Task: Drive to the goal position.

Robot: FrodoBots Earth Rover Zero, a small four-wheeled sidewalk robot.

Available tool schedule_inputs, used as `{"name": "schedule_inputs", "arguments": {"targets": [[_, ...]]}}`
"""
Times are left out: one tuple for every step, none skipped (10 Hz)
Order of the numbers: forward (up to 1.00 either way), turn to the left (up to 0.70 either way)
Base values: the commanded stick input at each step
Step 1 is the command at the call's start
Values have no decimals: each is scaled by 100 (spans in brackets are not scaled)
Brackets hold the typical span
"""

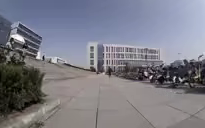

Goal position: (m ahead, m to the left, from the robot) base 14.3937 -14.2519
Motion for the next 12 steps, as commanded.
{"name": "schedule_inputs", "arguments": {"targets": [[50,0],[50,0],[50,0],[50,0],[50,0],[50,0],[50,0],[50,0],[50,0],[50,0],[50,0],[28,0]]}}
